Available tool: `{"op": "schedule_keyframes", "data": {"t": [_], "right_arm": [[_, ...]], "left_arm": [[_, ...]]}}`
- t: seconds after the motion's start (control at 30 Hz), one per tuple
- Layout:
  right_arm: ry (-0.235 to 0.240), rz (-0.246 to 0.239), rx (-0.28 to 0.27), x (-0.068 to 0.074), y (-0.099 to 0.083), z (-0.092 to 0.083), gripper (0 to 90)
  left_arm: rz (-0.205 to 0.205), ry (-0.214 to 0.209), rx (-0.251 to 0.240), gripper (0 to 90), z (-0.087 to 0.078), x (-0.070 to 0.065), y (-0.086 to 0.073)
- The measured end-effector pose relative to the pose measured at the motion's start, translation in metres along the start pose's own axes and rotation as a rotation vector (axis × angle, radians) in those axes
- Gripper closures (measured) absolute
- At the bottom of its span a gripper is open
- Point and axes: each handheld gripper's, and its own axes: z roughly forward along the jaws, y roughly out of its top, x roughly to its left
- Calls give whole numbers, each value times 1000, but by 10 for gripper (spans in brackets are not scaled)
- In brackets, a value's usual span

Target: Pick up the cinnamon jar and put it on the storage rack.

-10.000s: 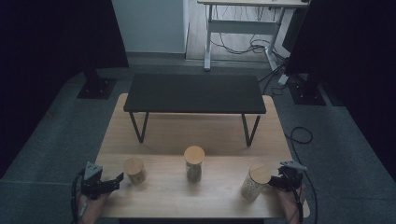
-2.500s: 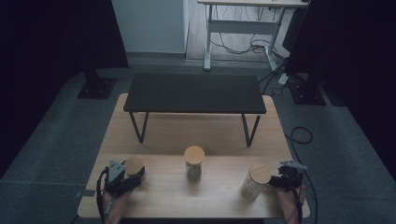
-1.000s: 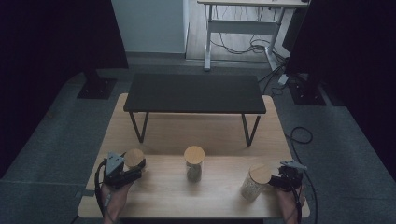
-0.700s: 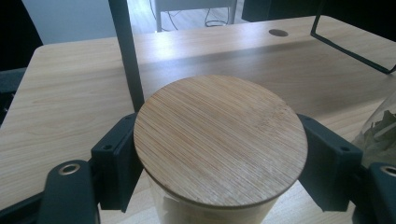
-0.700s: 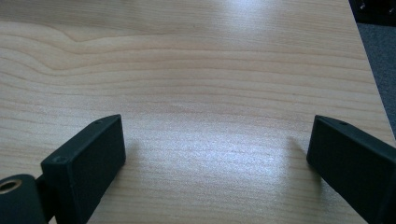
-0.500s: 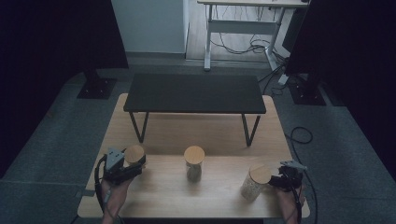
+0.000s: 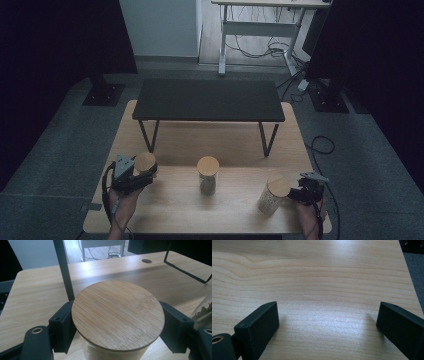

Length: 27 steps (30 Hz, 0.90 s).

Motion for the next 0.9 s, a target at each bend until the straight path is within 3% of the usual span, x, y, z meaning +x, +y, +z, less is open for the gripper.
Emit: {"op": "schedule_keyframes", "data": {"t": [0.9], "right_arm": [[0,0,0,0,0,0,37]], "left_arm": [[7,-15,-14,241,2,-1,22]]}}
